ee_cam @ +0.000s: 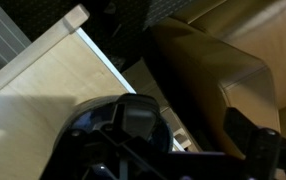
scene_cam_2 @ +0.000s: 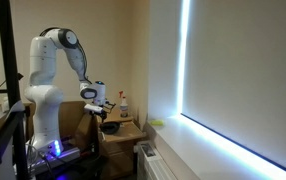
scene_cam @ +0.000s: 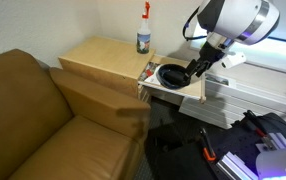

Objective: Remove the bowl from the window sill, put it in the top drawer, use the yellow sponge to wipe the window sill, and then remove the black sponge from the bowl and put it on the window sill

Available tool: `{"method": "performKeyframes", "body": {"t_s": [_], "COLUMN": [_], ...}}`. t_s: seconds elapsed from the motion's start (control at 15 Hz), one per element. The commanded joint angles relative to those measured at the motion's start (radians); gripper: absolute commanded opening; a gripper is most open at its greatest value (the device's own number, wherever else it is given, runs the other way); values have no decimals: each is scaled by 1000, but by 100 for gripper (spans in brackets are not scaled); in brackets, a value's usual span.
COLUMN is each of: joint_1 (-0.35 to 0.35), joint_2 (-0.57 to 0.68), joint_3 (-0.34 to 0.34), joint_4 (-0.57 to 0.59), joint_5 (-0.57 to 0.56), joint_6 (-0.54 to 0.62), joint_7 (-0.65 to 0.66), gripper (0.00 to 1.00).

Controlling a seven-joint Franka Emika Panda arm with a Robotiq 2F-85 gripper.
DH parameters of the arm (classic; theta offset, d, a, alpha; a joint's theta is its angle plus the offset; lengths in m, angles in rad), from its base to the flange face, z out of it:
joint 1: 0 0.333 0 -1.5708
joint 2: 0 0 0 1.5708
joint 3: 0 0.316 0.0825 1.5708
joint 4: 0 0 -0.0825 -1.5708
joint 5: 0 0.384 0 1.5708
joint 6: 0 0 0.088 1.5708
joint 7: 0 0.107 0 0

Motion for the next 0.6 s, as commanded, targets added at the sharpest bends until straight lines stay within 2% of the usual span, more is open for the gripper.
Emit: {"method": "performKeyframes", "body": {"t_s": [0.0, 0.13, 0.33, 0.53], "joint_1": [-11, -2, -16, 9], "joint_2": [62, 60, -11, -14], "joint_3": [-18, -15, 9, 9], "joint_4": [45, 37, 18, 8], "joint_5": [-49, -35, 93, 125], "joint_6": [-63, -3, 28, 116], "joint_7": [26, 36, -48, -51], "gripper": [100, 100, 100, 100]}}
